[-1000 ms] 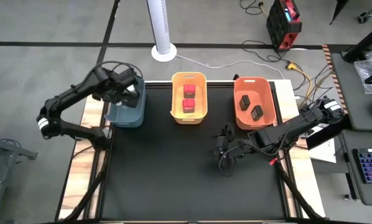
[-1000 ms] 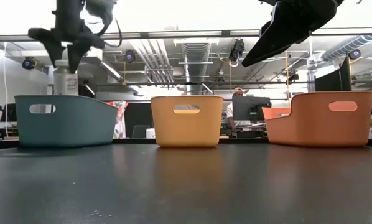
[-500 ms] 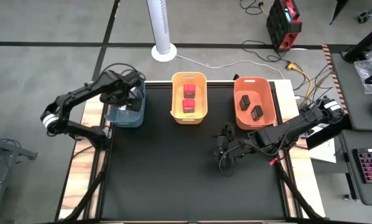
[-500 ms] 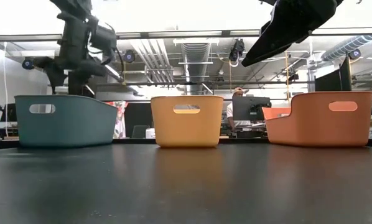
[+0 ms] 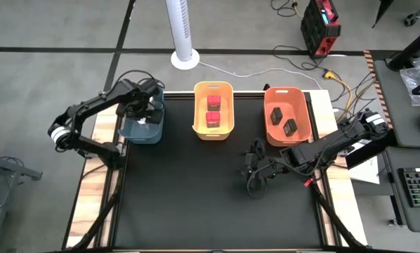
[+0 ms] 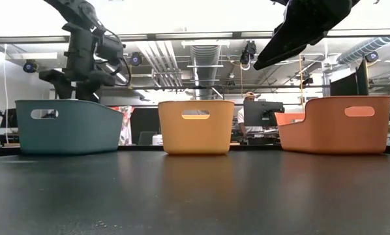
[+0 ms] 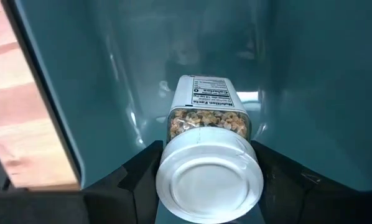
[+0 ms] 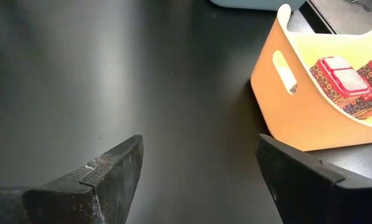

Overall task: Sort spices by type
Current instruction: Put the white seasoning bottle into the gray bin, then return to Home Position

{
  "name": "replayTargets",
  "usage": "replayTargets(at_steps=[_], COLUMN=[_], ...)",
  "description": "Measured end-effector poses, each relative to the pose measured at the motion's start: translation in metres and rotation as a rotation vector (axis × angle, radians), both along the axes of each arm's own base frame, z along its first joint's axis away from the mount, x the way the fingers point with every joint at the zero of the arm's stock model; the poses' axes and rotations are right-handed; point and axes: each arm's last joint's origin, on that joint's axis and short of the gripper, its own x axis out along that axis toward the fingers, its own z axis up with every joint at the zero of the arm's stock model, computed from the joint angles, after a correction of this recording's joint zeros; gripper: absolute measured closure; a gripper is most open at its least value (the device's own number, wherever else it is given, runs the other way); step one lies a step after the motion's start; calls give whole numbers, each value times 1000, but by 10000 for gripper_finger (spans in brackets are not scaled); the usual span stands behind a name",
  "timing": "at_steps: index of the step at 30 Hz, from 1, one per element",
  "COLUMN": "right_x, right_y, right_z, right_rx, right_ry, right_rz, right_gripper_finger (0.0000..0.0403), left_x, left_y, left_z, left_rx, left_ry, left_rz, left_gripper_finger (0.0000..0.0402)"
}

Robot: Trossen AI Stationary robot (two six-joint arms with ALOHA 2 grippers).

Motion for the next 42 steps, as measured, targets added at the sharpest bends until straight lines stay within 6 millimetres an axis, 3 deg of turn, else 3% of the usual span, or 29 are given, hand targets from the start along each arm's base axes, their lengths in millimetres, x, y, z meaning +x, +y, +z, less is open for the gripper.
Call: replayTargets(at_steps=[25,34,38,42], right_x=[0,0,0,0], right_y=[0,0,0,0], right_z=[0,0,0,0], right_rx=[5,11,11,11], right_ry=[-2,-3,-3,-3], right_rz=[-4,-8,-9,-9], right_gripper_finger=[99,85,90,98], left_x=[15,15,14,13], left_y=[24,24,21,16], left_z=[-28,-29,-21,7], left_rx=[-20,-15,-31,3], left_ry=[37,42,38,11], left_rz=[-14,-38,-59,-80], left_gripper_finger=[211,118,102,98])
